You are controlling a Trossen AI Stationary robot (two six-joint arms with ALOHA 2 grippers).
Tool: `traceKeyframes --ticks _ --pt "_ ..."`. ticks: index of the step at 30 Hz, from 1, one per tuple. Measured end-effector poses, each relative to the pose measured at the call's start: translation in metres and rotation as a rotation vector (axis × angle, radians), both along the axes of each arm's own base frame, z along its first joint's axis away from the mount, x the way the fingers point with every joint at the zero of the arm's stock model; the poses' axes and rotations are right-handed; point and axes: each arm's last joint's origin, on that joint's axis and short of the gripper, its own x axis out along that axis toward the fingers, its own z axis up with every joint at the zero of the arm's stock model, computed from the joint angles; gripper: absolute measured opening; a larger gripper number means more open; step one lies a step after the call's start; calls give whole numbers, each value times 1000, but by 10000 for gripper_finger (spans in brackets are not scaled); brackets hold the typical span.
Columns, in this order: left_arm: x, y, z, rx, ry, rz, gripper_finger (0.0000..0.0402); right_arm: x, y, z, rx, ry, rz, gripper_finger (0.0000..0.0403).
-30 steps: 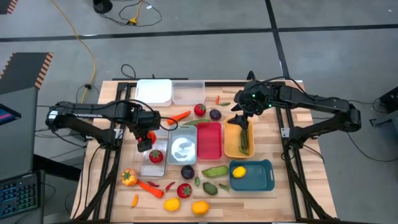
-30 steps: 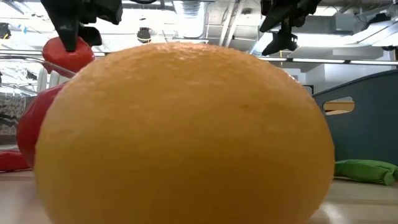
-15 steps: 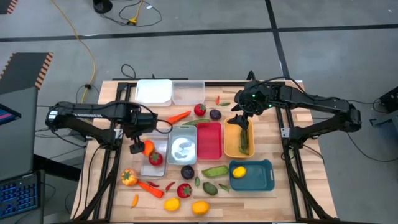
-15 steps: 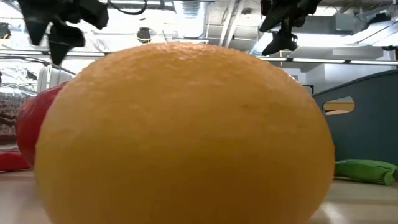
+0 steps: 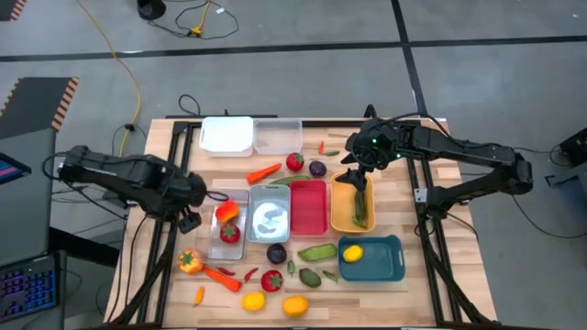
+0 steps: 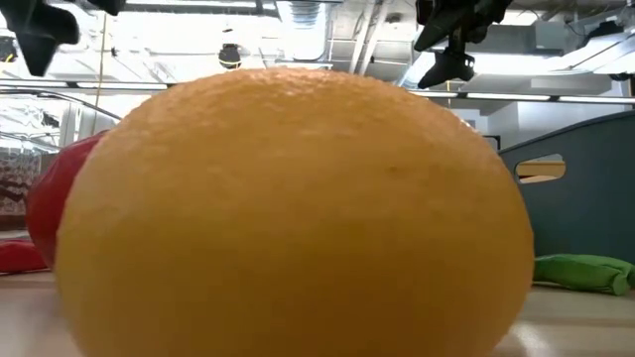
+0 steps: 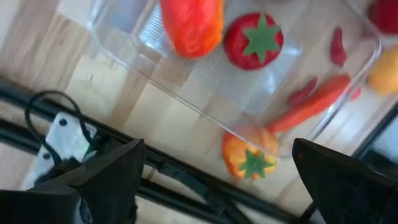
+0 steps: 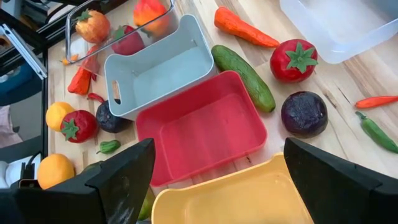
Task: Sort produce into baskets
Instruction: Put the orange tomato into the bottom transparent bin
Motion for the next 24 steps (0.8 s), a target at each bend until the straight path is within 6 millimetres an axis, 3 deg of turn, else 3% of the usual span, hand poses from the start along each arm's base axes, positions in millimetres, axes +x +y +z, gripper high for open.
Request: traceKeyframes --ticks 15,24 --pt "-4 -59 -4 -88 -1 105 392 0 0 0 0 0 0 383" --pt "0 -98 -24 -62 165 25 392 0 0 0 0 0 0 383"
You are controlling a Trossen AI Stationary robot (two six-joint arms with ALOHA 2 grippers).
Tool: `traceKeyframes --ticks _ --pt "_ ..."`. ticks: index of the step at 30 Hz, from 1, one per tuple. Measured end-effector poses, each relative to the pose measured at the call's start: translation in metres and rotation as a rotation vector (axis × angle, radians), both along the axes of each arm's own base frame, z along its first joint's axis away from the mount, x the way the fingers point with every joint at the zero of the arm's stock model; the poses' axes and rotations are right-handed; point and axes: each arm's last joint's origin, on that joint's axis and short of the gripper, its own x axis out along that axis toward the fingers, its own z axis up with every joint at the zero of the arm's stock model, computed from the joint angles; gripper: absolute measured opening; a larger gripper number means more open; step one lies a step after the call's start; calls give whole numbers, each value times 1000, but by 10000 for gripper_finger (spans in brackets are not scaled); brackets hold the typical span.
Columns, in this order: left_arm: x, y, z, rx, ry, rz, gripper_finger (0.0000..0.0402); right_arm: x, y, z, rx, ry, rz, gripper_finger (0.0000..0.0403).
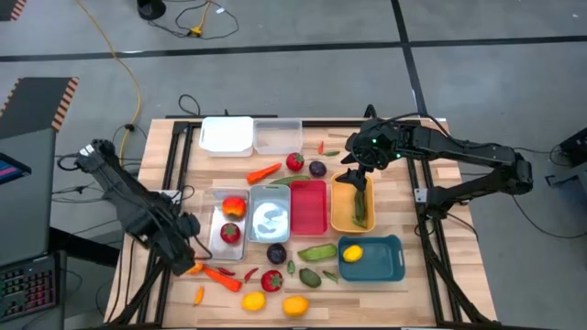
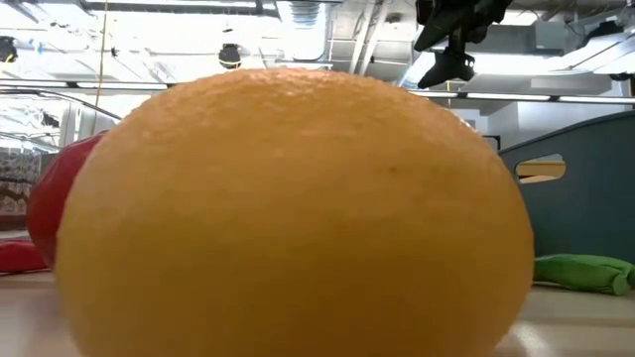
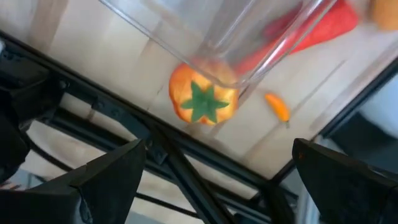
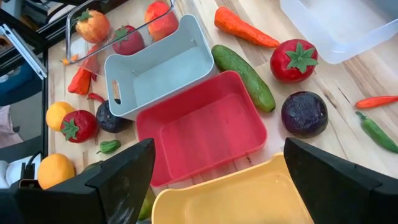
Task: Sort produce into baskets
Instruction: Put the orange tomato into the bottom transparent bin
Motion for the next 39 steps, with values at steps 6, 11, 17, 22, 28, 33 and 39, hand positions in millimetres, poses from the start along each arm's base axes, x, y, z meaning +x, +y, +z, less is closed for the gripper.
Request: traceKeyframes --ticks 6,11,17,22,28,33,39 --pt "6 -23 -19 69 87 -59 392 0 0 0 0 0 0 383" --pt "11 -37 -35 119 153 -115 392 0 0 0 0 0 0 383" --pt "17 -49 -54 186 205 -207 392 0 0 0 0 0 0 383" --pt "18 -55 -62 256 183 -253 392 0 0 0 0 0 2 383" --pt "7 -54 -75 262 170 -233 392 0 0 0 0 0 2 383" --pt "2 -54 -83 204 102 -204 392 0 0 0 0 0 2 383" --pt "-6 -44 -93 231 119 -184 392 0 0 0 0 0 1 383"
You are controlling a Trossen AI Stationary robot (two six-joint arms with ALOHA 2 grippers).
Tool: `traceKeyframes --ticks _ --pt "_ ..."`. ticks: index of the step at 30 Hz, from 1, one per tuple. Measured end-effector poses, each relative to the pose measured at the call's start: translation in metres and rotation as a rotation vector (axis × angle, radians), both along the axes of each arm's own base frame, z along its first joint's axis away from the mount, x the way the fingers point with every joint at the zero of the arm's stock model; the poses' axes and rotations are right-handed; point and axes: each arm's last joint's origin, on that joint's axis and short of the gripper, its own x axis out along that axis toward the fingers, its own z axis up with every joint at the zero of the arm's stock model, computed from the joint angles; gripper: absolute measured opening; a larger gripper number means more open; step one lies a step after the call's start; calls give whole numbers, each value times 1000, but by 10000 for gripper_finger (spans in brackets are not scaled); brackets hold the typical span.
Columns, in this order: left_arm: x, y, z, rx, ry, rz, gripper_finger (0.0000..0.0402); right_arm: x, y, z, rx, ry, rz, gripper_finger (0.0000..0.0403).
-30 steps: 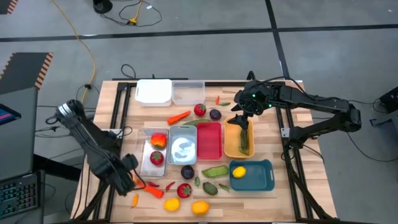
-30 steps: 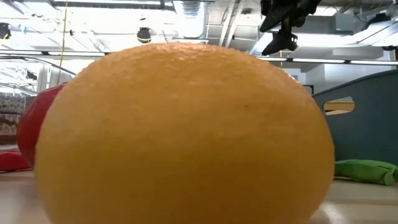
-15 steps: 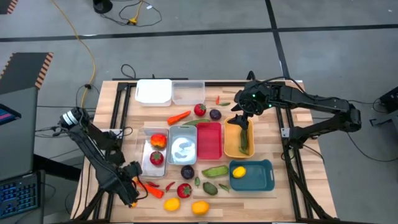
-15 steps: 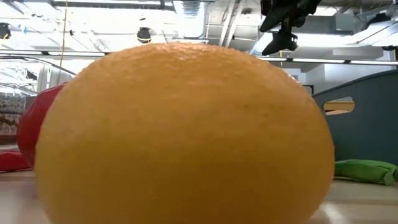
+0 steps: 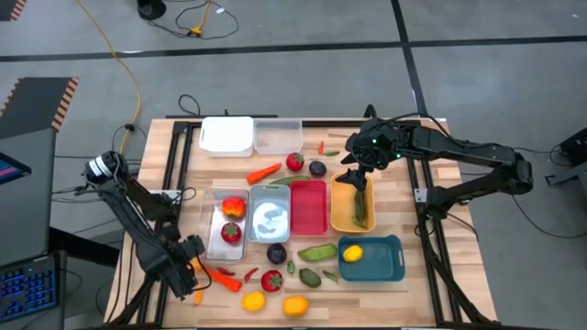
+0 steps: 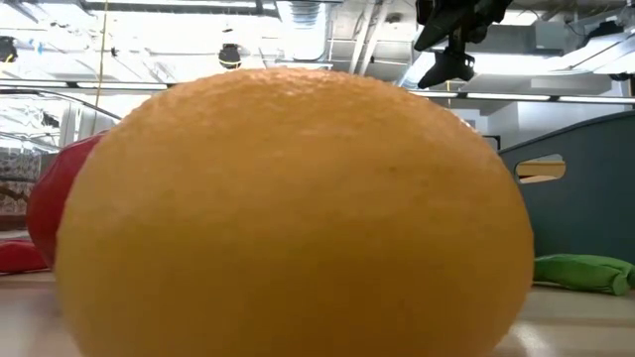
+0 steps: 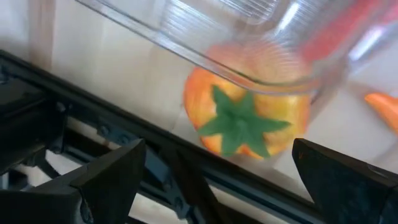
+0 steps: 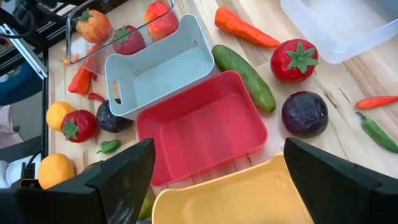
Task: Sort produce into baskets
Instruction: Put the orange tomato into the bottom transparent bin
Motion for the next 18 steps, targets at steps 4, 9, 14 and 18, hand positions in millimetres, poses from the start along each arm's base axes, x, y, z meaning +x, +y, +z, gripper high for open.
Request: traceKeyframes --ticks 4,9,14,18 --pt "0 0 -10 -29 -22 -22 392 0 0 0 0 0 0 383" --pt "0 0 -27 -76 -50 -18 392 0 0 0 0 0 0 383" --pt "-2 3 -38 -72 -51 7 392 0 0 0 0 0 0 383" --pt "-3 4 -41 -73 -52 10 392 0 0 0 0 0 0 383"
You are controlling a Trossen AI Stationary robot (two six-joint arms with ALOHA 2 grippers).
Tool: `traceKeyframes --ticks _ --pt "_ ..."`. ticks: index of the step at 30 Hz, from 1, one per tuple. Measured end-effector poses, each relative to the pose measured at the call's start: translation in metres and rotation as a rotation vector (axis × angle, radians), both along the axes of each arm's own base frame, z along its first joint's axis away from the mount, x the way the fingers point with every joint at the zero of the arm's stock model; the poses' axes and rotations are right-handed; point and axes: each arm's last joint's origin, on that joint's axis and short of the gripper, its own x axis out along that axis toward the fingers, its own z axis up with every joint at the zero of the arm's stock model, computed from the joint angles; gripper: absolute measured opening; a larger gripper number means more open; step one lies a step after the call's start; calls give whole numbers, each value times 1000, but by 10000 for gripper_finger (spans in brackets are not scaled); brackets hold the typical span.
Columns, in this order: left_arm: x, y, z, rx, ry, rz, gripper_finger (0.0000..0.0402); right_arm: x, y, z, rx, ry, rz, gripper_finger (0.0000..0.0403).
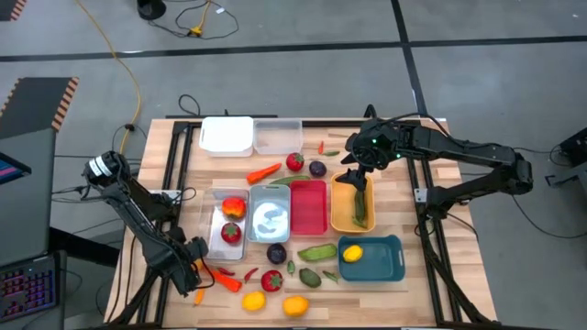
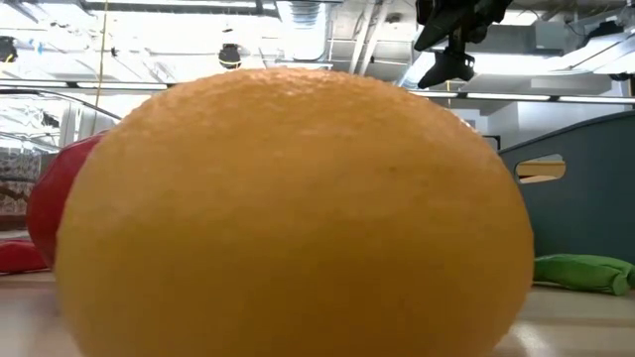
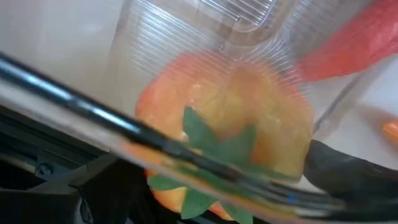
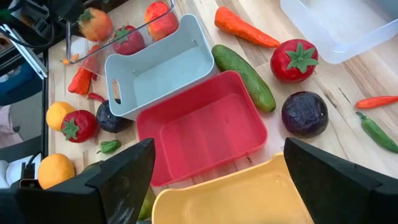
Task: Sort produce into baskets
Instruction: Put the orange tomato into the bottom transparent bin
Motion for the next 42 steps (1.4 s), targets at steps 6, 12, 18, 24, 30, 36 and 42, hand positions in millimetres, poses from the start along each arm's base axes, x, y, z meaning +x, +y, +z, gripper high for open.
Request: traceKeyframes --ticks 6,12,18,24,30,36,42 --pt "0 0 0 0 2 20 392 0 0 0 0 0 0 383" --pt "0 0 0 3 2 46 388 0 0 0 0 0 -1 383" --pt "0 0 0 -10 20 49 352 0 0 0 0 0 -1 383" --pt "-2 -1 0 -36 59 59 318 0 0 0 0 0 0 383" --pt "-1 -4 4 -60 74 60 319 0 0 0 0 0 0 383" --pt "6 -14 23 -106 55 52 319 0 0 0 0 0 0 383" --pt "13 -24 53 -151 44 52 319 0 0 0 0 0 0 383"
